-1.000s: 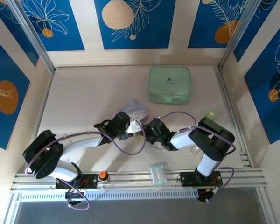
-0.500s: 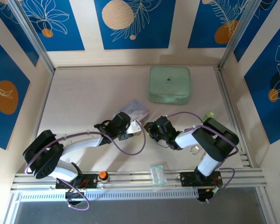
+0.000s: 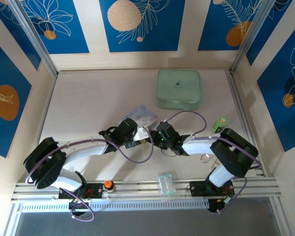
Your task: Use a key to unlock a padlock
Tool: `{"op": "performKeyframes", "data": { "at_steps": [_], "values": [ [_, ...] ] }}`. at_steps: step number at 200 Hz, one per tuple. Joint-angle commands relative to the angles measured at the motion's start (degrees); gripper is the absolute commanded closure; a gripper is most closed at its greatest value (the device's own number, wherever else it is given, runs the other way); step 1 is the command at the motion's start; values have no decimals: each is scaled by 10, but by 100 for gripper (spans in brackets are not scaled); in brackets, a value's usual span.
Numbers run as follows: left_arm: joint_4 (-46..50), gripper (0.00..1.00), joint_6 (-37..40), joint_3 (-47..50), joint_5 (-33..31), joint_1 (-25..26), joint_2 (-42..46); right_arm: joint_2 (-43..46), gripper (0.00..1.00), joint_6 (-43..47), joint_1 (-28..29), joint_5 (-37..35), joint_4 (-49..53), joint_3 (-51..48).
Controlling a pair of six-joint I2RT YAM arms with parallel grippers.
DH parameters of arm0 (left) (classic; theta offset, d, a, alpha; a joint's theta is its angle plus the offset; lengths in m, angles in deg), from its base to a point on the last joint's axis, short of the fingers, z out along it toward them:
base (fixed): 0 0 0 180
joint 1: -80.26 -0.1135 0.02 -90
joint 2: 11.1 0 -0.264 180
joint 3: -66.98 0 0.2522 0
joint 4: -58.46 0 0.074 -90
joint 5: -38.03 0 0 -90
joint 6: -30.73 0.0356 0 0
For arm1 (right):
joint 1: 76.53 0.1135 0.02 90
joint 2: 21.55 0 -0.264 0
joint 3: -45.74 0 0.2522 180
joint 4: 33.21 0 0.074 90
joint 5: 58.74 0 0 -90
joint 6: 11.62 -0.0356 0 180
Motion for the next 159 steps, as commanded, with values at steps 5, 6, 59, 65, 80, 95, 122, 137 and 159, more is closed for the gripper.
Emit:
{"op": "performKeyframes", "data": {
  "at_steps": [5, 6, 59, 65, 80, 95, 122, 137, 159],
  "values": [
    [93, 42, -13, 21, 49, 9, -12, 3, 41, 57, 4, -4, 81, -6],
    [93, 42, -13, 21, 49, 9, -12, 3, 41, 57, 6, -4, 81, -5],
    [106, 42, 4, 8, 50, 8, -20, -55, 45, 107, 73, -136, 205, 113],
    [106, 42, 6, 7, 52, 8, -19, -61, 46, 115, 82, -153, 202, 117],
    [110, 42, 10, 3, 62, 5, -19, -76, 48, 135, 94, -163, 171, 111],
    [116, 42, 12, -3, 69, 4, -20, -80, 48, 159, 101, -161, 139, 99],
    [118, 42, 19, -3, 87, 2, -12, -71, 46, 210, 106, -150, 70, 62],
    [115, 42, 21, -3, 90, -1, -12, -83, 44, 247, 107, -138, 15, 42],
    [117, 42, 26, -1, 87, -1, -16, -113, 45, 251, 107, -127, 9, 58]
  ]
}}
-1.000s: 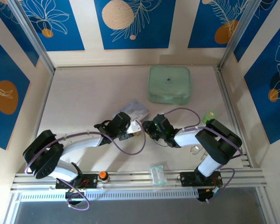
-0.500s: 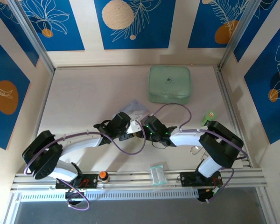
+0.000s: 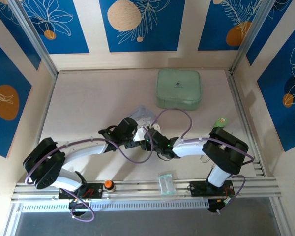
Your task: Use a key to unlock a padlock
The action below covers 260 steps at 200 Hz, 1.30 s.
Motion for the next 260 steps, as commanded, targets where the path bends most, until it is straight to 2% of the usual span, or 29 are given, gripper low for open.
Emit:
{"op": "performKeyframes", "data": {
  "at_steps": [1, 25, 48, 63, 76, 105, 143, 176, 199, 230, 248, 260],
  "values": [
    [85, 42, 7, 12, 58, 2, -18, -57, 45, 41, 5, 39, -51, -1],
    [97, 43, 14, 13, 58, 2, -19, -89, 48, -1, 22, -35, 32, 48],
    [104, 43, 24, 18, 53, 2, -15, -102, 51, -23, 16, -44, 52, 64],
    [102, 43, 30, 23, 51, 2, -13, -98, 53, -49, -6, -18, 47, 56],
    [103, 43, 32, 27, 52, 2, -14, -82, 55, -65, -32, 22, 0, 31],
    [98, 44, 30, 31, 47, 3, -19, -54, 68, -104, -86, 119, -84, -6],
    [87, 43, 17, 40, 45, 3, -10, -51, 75, -153, -100, 136, -95, -27],
    [90, 43, 17, 40, 33, 3, -12, -47, 81, -184, -122, 173, -219, -83],
    [91, 43, 18, 40, 29, 3, -14, -62, 82, -207, -148, 227, -311, -107],
    [91, 43, 18, 37, 27, 3, -25, -114, 87, -242, -170, 294, -432, -120],
    [91, 44, 18, 38, 26, 3, -28, -150, 88, -272, -180, 311, -530, -140],
    [91, 44, 18, 39, 26, 3, -27, -165, 90, -287, -187, 318, -559, -145]
  ]
}}
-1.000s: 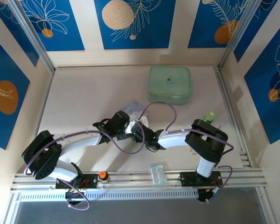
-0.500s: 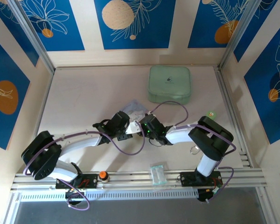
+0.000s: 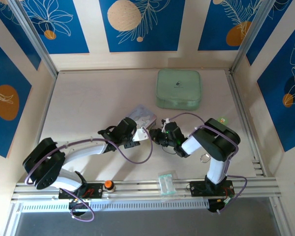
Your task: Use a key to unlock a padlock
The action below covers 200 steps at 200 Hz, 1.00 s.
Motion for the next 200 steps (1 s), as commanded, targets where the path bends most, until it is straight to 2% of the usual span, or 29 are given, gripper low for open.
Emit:
{"op": "performKeyframes", "data": {
  "at_steps": [1, 56, 88, 115, 138, 144, 154, 175, 200],
  "values": [
    [105, 43, -3, 30, 33, 8, -28, -60, 90, -45, -12, 17, -90, -13],
    [107, 44, -2, 28, 20, 8, -24, -35, 91, -51, -35, 7, -72, -27],
    [90, 42, -18, 24, -16, 8, -28, 3, 91, -42, -35, 30, 24, -15],
    [56, 39, -61, 12, -79, 17, -33, 53, 90, -23, -37, 81, 274, 22],
    [18, 32, -103, 6, -145, 23, -42, 80, 90, 24, -41, 117, 442, 49],
    [13, 17, -113, 2, -158, 24, -47, 82, 89, 34, -44, 131, 474, 54],
    [9, 5, -127, -5, -178, 25, -56, 75, 88, 51, -55, 167, 510, 61],
    [14, 0, -158, -26, -232, 25, -78, 56, 86, 99, -78, 227, 589, 78],
    [12, 1, -175, -40, -275, 24, -92, 69, 80, 169, -92, 209, 717, 111]
  ]
}}
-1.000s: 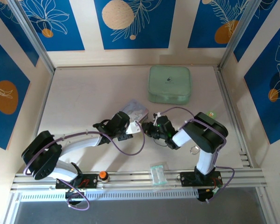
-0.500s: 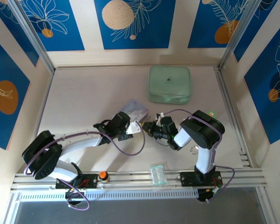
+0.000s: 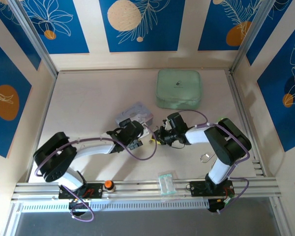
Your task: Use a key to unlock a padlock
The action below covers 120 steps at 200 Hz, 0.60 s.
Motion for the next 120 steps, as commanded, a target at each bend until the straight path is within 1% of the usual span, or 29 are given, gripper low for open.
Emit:
{"op": "performKeyframes", "data": {
  "at_steps": [1, 30, 53, 79, 103, 120],
  "values": [
    [31, 1, -47, -15, -70, -4, -17, -9, 80, 84, -12, 24, 273, 0],
    [7, 1, -46, -10, -81, -6, -6, 9, 75, 139, -35, -13, 384, 31],
    [-7, 1, -54, -5, -97, -9, 12, 13, 71, 168, -40, -71, 456, 59],
    [-18, 1, -70, 7, -84, -13, 42, 25, 71, 177, -41, -99, 486, 74],
    [-6, 1, -85, 13, -81, -27, 51, 35, 70, 185, -34, -145, 531, 96],
    [2, 1, -94, 16, -90, -39, 47, 55, 67, 188, -34, -136, 532, 96]
  ]
}}
